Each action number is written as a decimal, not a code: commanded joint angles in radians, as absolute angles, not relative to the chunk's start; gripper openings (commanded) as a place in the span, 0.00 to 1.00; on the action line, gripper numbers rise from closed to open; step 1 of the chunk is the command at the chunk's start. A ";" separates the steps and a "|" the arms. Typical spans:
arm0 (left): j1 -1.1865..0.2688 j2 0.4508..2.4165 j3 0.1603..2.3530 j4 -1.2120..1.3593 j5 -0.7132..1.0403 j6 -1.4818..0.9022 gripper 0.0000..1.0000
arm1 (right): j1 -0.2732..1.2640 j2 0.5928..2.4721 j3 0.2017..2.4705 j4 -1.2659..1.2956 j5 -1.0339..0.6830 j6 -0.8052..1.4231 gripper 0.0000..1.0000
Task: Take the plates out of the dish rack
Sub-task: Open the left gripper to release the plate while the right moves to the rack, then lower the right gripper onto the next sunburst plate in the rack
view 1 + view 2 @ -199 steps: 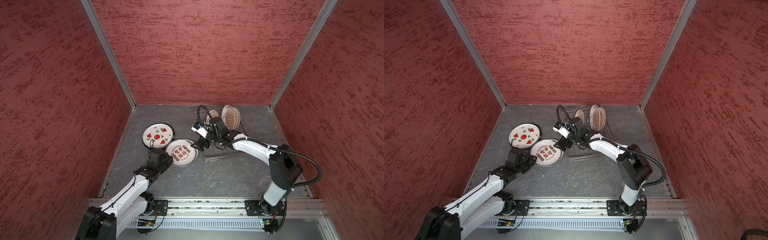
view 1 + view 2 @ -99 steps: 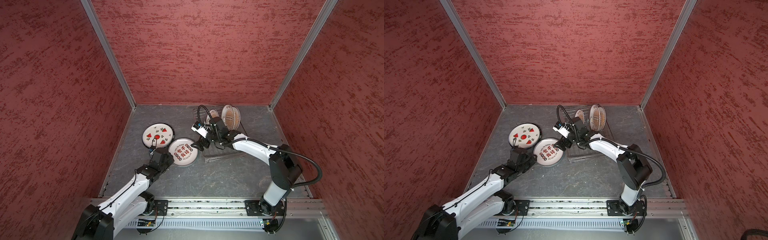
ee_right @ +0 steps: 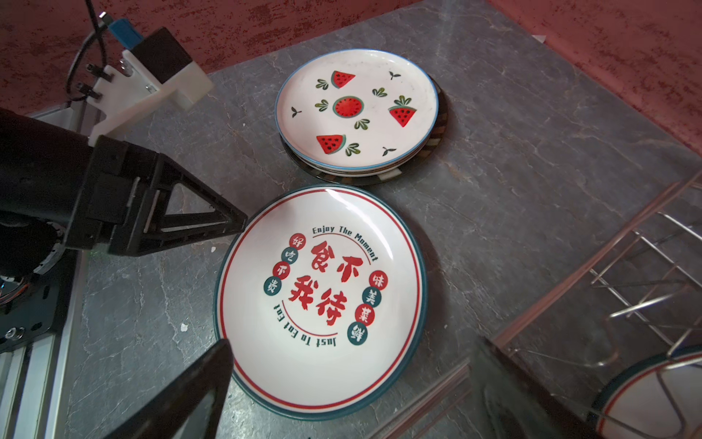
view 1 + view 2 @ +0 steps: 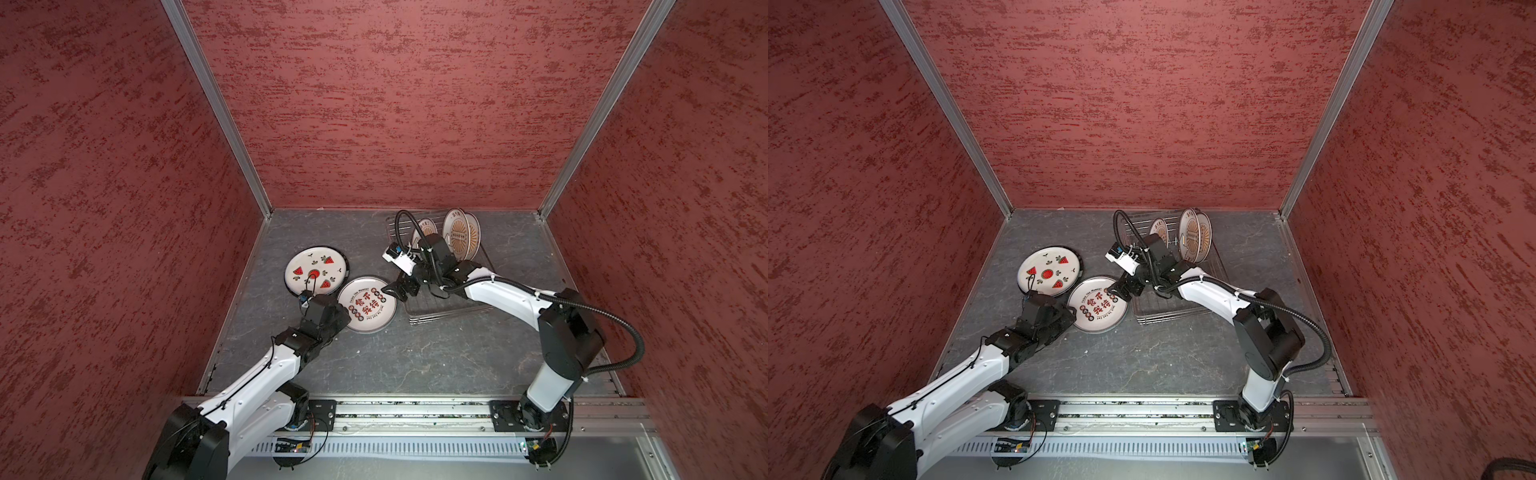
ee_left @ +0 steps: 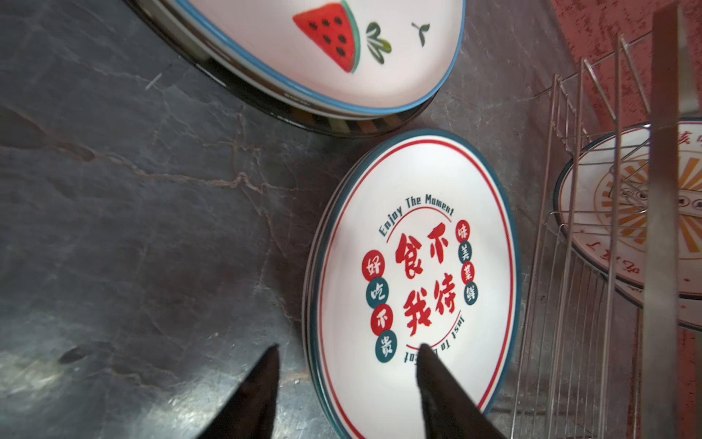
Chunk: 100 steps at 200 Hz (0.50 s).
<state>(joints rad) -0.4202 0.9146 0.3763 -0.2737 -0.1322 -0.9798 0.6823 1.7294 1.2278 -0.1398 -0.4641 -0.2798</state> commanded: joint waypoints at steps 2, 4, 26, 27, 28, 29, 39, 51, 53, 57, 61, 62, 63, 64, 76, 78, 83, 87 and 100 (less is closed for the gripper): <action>-0.422 0.848 0.416 -0.296 -0.184 -0.927 0.72 | 0.687 1.670 1.197 -0.046 -0.379 -0.252 0.97; -0.422 0.843 0.417 -0.296 -0.185 -0.922 0.73 | 0.687 1.667 1.195 -0.041 -0.371 -0.249 0.97; -0.420 0.772 0.417 -0.270 -0.182 -0.874 0.89 | 0.686 1.644 1.177 0.023 -0.256 -0.193 0.98; -0.420 0.769 0.416 -0.266 -0.181 -0.871 0.90 | 0.686 1.642 1.176 0.025 -0.251 -0.191 0.98; -0.420 0.767 0.414 -0.263 -0.179 -0.870 0.91 | 0.686 1.641 1.176 0.028 -0.245 -0.188 0.98; -0.421 0.763 0.413 -0.259 -0.178 -0.865 0.92 | 0.686 1.640 1.175 0.030 -0.240 -0.187 0.98; -0.422 0.734 0.402 -0.212 -0.163 -0.825 1.00 | 0.683 1.632 1.169 0.057 -0.186 -0.162 0.99; -0.422 0.706 0.388 -0.150 -0.151 -0.790 0.99 | 0.676 1.620 1.163 0.091 -0.123 -0.129 0.99; -0.422 0.702 0.386 -0.142 -0.151 -0.786 0.99 | 0.674 1.618 1.160 0.098 -0.115 -0.125 0.99; -0.423 0.696 0.383 -0.125 -0.148 -0.778 0.99 | 0.670 1.613 1.158 0.108 -0.102 -0.112 0.99; -0.423 0.692 0.381 -0.109 -0.147 -0.770 0.99 | 0.665 1.609 1.155 0.120 -0.086 -0.099 0.99; -0.423 0.691 0.381 -0.104 -0.147 -0.767 0.99 | 0.663 1.607 1.154 0.123 -0.082 -0.096 0.99; -0.423 0.691 0.380 -0.100 -0.145 -0.766 0.99 | 0.662 1.605 1.153 0.125 -0.078 -0.092 0.99; -0.423 0.690 0.380 -0.096 -0.144 -0.763 0.99 | 0.661 1.603 1.152 0.126 -0.075 -0.089 0.99; -0.423 0.690 0.379 -0.044 -0.129 -0.739 0.99 | 0.640 1.587 1.142 0.159 -0.038 -0.046 0.99; -0.423 0.691 0.379 -0.037 -0.127 -0.736 0.99 | 0.635 1.585 1.141 0.163 -0.035 -0.038 0.99; -0.423 0.694 0.381 -0.019 -0.121 -0.730 0.99 | 0.623 1.578 1.139 0.167 -0.025 -0.015 0.99; -0.423 0.697 0.380 -0.004 -0.116 -0.727 0.99 | 0.613 1.574 1.137 0.171 -0.022 0.004 0.99; -0.423 0.712 0.382 0.050 -0.092 -0.710 0.99 | 0.577 1.562 1.139 0.175 0.008 0.079 0.99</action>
